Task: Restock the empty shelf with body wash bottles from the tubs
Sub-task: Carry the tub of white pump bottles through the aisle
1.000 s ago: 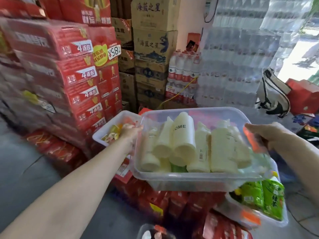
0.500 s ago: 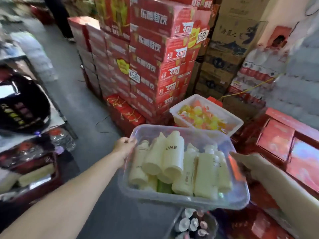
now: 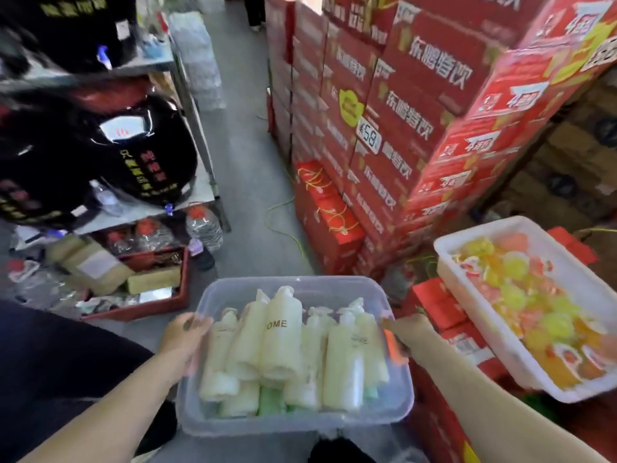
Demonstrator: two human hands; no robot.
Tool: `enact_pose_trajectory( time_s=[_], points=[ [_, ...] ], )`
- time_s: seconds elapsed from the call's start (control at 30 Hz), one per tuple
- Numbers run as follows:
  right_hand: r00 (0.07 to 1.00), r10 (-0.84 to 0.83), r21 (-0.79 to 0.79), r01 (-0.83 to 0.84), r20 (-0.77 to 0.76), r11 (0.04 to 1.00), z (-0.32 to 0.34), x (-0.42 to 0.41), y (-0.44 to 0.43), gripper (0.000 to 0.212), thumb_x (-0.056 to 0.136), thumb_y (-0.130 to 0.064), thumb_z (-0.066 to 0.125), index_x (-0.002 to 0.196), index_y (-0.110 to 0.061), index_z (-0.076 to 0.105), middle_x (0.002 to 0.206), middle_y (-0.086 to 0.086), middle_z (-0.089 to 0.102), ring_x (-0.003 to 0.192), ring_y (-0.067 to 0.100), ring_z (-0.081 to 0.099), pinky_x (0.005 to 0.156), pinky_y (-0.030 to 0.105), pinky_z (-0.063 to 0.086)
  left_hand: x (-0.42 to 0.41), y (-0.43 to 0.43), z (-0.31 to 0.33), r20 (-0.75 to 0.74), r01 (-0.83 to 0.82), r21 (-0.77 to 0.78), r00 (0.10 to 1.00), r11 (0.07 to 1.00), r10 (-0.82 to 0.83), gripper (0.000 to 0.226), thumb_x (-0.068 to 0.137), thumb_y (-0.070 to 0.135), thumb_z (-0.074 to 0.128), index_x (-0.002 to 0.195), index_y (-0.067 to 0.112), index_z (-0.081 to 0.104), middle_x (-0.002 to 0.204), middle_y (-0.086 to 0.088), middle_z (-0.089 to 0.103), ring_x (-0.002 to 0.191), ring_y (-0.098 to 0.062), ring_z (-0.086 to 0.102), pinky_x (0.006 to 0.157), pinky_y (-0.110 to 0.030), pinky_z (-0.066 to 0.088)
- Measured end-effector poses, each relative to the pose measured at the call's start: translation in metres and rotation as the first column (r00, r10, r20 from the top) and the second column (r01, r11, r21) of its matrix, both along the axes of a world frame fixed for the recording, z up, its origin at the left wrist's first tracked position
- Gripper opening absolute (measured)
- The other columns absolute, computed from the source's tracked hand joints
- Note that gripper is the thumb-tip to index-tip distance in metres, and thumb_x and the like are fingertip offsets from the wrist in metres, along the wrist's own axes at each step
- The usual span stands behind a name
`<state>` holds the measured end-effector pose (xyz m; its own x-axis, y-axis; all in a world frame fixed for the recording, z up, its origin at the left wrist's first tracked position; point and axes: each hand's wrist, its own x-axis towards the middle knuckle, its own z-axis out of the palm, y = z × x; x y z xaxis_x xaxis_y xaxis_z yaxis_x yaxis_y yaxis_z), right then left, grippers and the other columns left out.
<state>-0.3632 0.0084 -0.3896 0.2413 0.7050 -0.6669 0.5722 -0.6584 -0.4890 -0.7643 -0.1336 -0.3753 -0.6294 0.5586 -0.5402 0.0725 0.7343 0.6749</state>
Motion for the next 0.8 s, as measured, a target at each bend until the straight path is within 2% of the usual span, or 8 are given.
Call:
enact_pose_trajectory(
  time_s=[0.13,0.2,0.33,0.43,0.53,0.63,0.7,0.8],
  points=[
    [0.998,0.055,-0.038,-0.056,-0.017,0.998,-0.002,-0.042,0.075,0.045,0.08,-0.047,0.076,0.066,-0.009,0.058,0.063,0.01,0.058,0.054,0.023,0.055,0.055,0.03,0.045,-0.012,0.03,0.003,-0.071,-0.057,-0.016,0.996,0.998,0.056,0.026,0.092,0.041,0.063,0.109,0.022,0.059,0.101,-0.003,0.064,0.082,-0.027,0.061,0.065,-0.035,0.05],
    [0.992,0.124,-0.049,-0.123,0.009,0.991,-0.001,-0.063,0.116,0.048,0.08,-0.052,0.073,0.075,-0.006,0.064,0.069,0.011,0.062,0.06,0.025,0.06,0.062,0.032,0.05,-0.021,0.052,0.004,-0.074,-0.089,-0.007,0.993,0.996,0.088,0.026,0.093,0.039,0.062,0.111,0.02,0.058,0.1,-0.004,0.062,0.08,-0.025,0.059,0.06,-0.032,0.045],
    [0.98,0.19,-0.064,-0.186,0.063,0.98,0.012,-0.11,0.195,0.056,0.082,-0.057,0.069,0.095,-0.002,0.07,0.079,0.013,0.069,0.066,0.026,0.065,0.06,0.03,0.051,-0.051,0.109,0.005,-0.054,-0.151,0.003,0.987,0.989,0.151,0.021,0.094,0.037,0.061,0.106,0.02,0.057,0.091,0.0,0.06,0.077,-0.02,0.056,0.058,-0.03,0.04],
    [0.972,0.214,-0.063,-0.209,0.098,0.976,0.016,-0.144,0.251,0.055,0.081,-0.054,0.073,0.095,-0.001,0.067,0.074,0.011,0.066,0.06,0.023,0.062,0.056,0.029,0.051,-0.082,0.164,0.003,-0.019,-0.179,0.039,0.984,0.983,0.179,0.014,0.093,0.031,0.063,0.091,0.018,0.06,0.081,-0.004,0.061,0.067,-0.018,0.053,0.055,-0.027,0.037],
    [0.98,0.176,-0.044,-0.172,0.09,0.984,0.008,-0.175,0.31,0.057,0.08,-0.049,0.077,0.098,0.003,0.064,0.078,0.012,0.067,0.07,0.025,0.066,0.076,0.037,0.06,-0.121,0.233,-0.002,0.023,-0.169,0.096,0.986,0.981,0.168,0.014,0.093,0.028,0.065,0.091,0.015,0.059,0.066,-0.001,0.053,0.06,-0.02,0.05,0.051,-0.026,0.034],
    [0.985,0.164,-0.015,-0.163,0.052,0.986,0.007,-0.202,0.362,0.049,0.081,-0.047,0.076,0.106,-0.005,0.069,0.088,0.01,0.069,0.088,0.03,0.072,0.086,0.044,0.06,-0.16,0.308,0.004,0.044,-0.122,0.125,0.992,0.985,0.117,0.009,0.095,0.027,0.062,0.089,0.02,0.059,0.079,-0.001,0.06,0.068,-0.018,0.054,0.055,-0.026,0.039],
    [0.989,0.138,0.025,-0.139,0.046,0.99,0.006,-0.216,0.401,0.047,0.083,-0.049,0.073,0.104,-0.006,0.071,0.088,0.01,0.07,0.083,0.029,0.07,0.084,0.044,0.06,-0.185,0.358,0.006,0.026,-0.077,0.097,0.997,0.992,0.074,0.011,0.095,0.029,0.061,0.085,0.026,0.058,0.086,-0.002,0.063,0.073,-0.018,0.057,0.059,-0.027,0.041],
    [0.994,0.065,0.033,-0.068,0.082,0.997,0.014,-0.244,0.465,0.047,0.078,-0.054,0.076,0.081,-0.007,0.073,0.07,0.011,0.07,0.066,0.027,0.067,0.074,0.041,0.061,-0.22,0.434,0.01,0.044,-0.073,0.123,0.997,0.99,0.068,0.009,0.091,0.03,0.065,0.09,0.023,0.061,0.086,-0.002,0.066,0.077,-0.022,0.06,0.06,-0.027,0.04]
  ],
)
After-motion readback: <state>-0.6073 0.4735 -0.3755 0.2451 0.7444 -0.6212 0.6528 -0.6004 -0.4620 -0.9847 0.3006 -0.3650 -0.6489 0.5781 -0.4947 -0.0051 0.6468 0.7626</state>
